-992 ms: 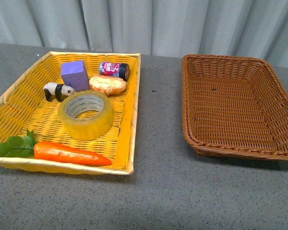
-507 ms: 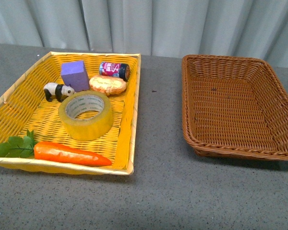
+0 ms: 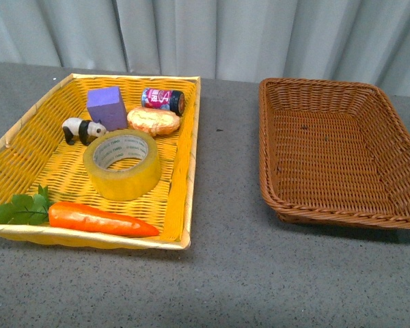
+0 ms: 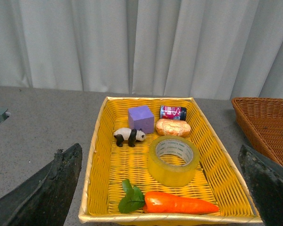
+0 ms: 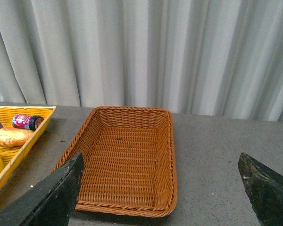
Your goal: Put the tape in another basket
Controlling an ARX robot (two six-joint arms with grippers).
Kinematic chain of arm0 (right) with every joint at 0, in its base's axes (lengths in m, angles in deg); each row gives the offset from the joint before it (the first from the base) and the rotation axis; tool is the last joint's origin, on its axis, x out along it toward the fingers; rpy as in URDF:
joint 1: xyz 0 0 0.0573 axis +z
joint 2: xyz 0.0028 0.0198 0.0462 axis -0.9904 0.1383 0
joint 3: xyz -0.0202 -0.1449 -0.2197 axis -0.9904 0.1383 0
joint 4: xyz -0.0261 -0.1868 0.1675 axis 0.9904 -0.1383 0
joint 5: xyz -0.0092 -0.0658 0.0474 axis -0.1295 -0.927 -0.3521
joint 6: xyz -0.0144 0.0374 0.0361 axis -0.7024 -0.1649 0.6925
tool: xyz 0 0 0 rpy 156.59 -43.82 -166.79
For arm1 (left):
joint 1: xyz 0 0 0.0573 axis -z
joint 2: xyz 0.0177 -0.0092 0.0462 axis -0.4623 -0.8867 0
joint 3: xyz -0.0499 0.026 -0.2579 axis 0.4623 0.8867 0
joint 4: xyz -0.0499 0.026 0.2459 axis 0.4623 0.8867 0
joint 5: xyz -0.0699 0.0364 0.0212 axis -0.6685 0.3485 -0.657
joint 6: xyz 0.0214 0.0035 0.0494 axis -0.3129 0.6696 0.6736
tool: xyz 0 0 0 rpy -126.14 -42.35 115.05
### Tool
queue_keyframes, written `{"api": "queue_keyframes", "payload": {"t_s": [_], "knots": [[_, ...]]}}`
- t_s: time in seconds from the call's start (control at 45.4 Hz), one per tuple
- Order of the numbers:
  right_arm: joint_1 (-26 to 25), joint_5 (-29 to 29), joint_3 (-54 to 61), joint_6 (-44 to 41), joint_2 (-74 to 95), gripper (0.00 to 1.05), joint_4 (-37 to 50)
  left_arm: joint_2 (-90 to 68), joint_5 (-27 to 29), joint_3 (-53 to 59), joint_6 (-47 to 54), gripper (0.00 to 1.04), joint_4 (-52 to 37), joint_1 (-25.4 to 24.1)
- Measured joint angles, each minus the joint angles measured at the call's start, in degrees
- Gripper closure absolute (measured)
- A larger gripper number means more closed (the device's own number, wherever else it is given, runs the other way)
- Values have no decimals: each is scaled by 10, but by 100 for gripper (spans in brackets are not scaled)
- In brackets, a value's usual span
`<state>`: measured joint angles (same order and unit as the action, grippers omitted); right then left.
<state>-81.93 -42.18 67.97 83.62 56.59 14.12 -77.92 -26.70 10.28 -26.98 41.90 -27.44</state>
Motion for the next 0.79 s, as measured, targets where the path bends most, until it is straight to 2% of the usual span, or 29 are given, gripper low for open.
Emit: {"api": "queue_keyframes", "payload": {"t_s": [0.044,0.154,0.198,0.286,0.463,0.507,0.595,0.793], "knots": [[0,0,0,0,0,9,0,-1,9,0,-2,7,1,2],[0,0,0,0,0,9,0,-42,218,-5,-56,7,43,70],[0,0,0,0,0,9,0,-58,243,-7,-72,7,44,73],[0,0,0,0,0,9,0,-129,225,-21,-88,7,-1,60],[0,0,0,0,0,9,0,-356,128,-73,-107,7,-153,20],[0,0,0,0,0,9,0,-453,101,-105,-109,7,-206,10],[0,0,0,0,0,9,0,-568,77,-148,-113,7,-255,2],[0,0,0,0,0,9,0,-831,42,-265,-141,7,-278,-3]]}}
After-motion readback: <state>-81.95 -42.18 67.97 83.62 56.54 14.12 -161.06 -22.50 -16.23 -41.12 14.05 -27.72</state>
